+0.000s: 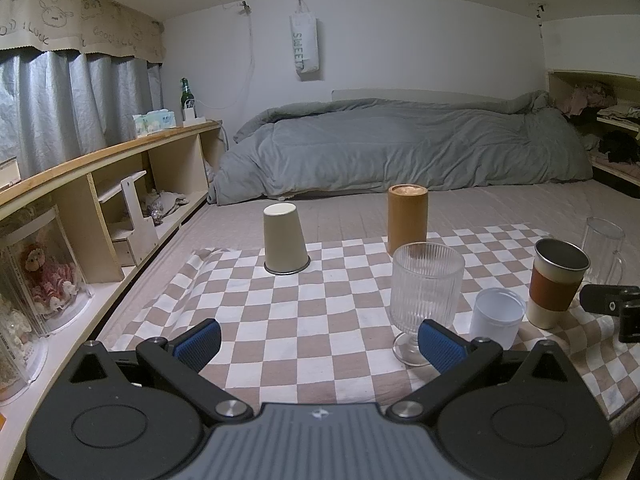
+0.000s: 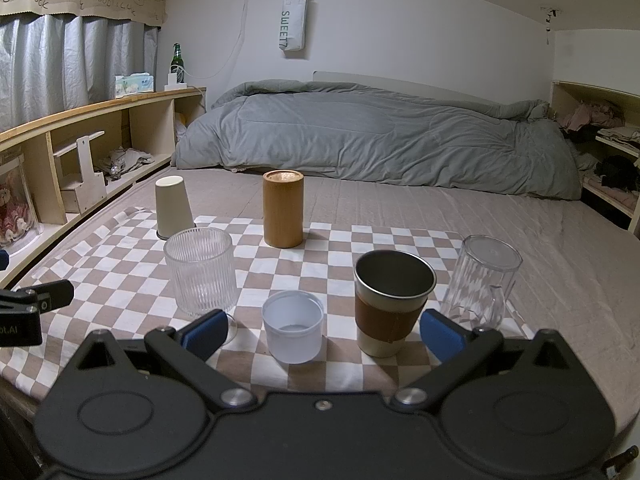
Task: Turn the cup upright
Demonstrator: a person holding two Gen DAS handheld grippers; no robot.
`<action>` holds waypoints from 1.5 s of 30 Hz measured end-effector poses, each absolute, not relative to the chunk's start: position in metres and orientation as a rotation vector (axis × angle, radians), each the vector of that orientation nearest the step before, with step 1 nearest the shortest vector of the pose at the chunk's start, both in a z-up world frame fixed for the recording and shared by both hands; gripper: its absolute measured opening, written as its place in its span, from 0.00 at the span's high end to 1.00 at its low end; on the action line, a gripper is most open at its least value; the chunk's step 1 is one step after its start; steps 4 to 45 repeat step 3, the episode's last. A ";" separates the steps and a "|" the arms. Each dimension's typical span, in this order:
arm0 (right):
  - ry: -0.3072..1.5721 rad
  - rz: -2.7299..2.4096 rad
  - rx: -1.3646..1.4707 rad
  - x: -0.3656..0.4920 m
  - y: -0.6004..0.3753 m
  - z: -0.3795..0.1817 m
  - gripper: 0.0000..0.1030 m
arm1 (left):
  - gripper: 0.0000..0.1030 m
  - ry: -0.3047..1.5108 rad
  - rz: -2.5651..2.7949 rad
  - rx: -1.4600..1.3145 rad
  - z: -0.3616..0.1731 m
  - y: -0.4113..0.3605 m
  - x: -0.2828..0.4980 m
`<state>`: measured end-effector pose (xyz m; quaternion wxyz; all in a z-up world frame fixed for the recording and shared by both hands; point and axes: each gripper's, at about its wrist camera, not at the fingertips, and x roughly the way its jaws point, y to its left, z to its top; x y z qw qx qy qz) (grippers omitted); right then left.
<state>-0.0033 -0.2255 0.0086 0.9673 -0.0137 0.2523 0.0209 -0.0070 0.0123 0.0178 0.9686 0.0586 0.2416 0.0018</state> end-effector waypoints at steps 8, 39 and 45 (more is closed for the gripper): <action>0.510 0.042 -0.028 -0.003 -0.225 0.009 0.00 | 0.00 0.489 0.004 0.118 0.018 0.013 -0.007; 0.510 0.042 -0.028 -0.003 -0.225 0.009 0.00 | 0.00 0.489 0.004 0.118 0.018 0.013 -0.007; 0.510 0.042 -0.028 -0.003 -0.225 0.009 0.00 | 0.00 0.489 0.004 0.118 0.018 0.013 -0.007</action>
